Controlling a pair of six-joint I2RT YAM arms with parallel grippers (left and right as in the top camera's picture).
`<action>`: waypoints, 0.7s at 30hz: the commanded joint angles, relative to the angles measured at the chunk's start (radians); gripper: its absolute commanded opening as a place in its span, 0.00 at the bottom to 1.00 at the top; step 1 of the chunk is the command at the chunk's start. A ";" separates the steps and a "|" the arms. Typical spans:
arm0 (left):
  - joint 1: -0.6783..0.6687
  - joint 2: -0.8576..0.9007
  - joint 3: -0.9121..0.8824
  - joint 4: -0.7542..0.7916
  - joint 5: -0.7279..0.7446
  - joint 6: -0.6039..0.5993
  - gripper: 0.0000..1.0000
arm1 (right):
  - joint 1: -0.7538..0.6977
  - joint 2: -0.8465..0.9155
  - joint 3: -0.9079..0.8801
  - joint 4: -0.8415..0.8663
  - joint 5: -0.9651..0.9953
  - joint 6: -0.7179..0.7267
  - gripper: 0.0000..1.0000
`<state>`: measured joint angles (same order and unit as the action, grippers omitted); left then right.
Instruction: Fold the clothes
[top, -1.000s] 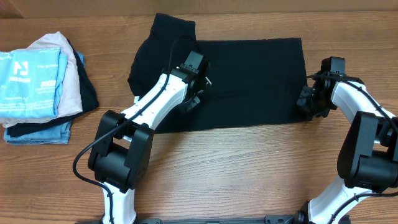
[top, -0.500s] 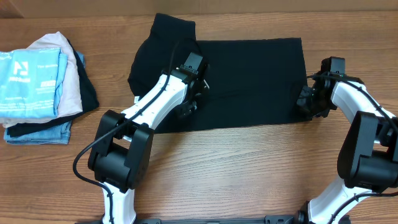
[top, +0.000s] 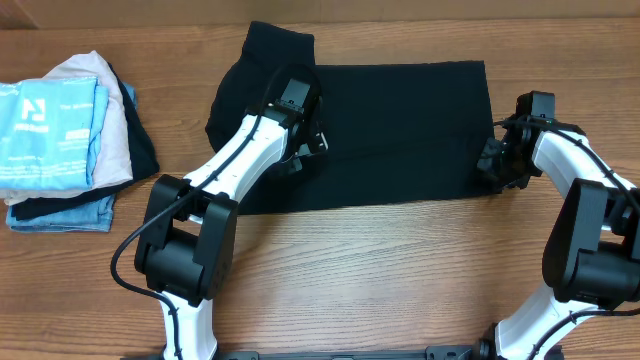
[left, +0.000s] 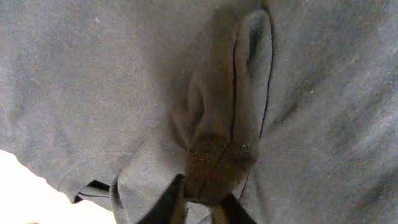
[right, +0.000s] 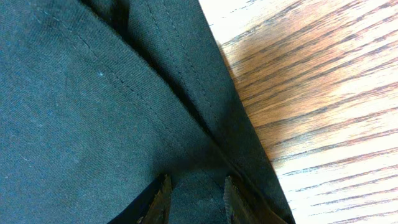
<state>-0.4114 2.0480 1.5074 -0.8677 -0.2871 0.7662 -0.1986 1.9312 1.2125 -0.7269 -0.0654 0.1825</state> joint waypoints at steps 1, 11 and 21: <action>-0.004 -0.006 -0.008 0.017 0.019 0.016 0.04 | -0.020 0.044 -0.016 0.000 0.037 0.000 0.33; 0.013 -0.006 -0.007 0.201 -0.090 -0.041 0.04 | -0.020 0.044 -0.016 0.000 0.037 0.000 0.33; 0.072 -0.006 -0.008 0.301 0.077 -0.049 0.30 | -0.020 0.044 -0.016 0.000 0.037 0.000 0.33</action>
<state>-0.3573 2.0480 1.5040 -0.5858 -0.3115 0.7326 -0.1986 1.9312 1.2125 -0.7261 -0.0662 0.1825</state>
